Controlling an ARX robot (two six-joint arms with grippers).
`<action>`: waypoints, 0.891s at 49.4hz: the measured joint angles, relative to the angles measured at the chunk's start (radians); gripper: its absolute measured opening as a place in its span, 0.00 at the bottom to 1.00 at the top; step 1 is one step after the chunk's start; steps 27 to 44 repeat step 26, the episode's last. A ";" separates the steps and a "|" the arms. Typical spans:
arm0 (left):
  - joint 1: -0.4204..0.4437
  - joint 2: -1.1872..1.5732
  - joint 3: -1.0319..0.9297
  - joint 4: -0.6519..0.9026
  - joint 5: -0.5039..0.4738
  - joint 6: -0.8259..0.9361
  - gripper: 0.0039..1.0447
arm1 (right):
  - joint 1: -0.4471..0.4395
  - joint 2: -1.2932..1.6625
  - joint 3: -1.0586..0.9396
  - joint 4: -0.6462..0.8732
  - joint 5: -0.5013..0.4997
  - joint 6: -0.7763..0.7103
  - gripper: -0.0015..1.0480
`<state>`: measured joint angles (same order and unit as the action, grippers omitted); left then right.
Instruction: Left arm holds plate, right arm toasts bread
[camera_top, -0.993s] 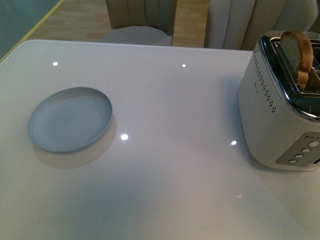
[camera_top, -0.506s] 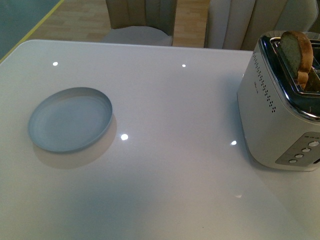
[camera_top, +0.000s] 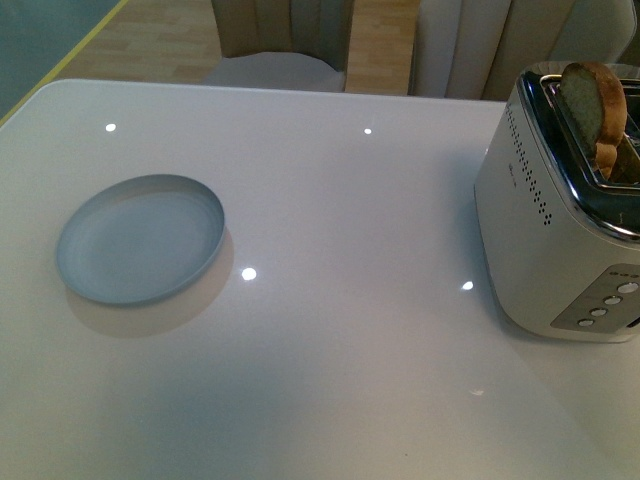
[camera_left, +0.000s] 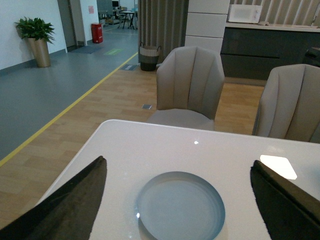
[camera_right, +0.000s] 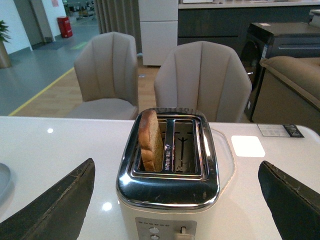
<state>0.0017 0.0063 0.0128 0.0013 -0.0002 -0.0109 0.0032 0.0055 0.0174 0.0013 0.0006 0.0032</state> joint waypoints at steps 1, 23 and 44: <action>0.000 0.000 0.000 0.000 0.000 0.000 0.91 | 0.000 0.000 0.000 0.000 0.000 0.000 0.92; 0.000 0.000 0.000 0.000 0.000 0.002 0.93 | 0.000 0.000 0.000 0.000 0.000 0.000 0.92; 0.000 0.000 0.000 0.000 0.000 0.002 0.93 | 0.000 0.000 0.000 0.000 0.000 0.000 0.92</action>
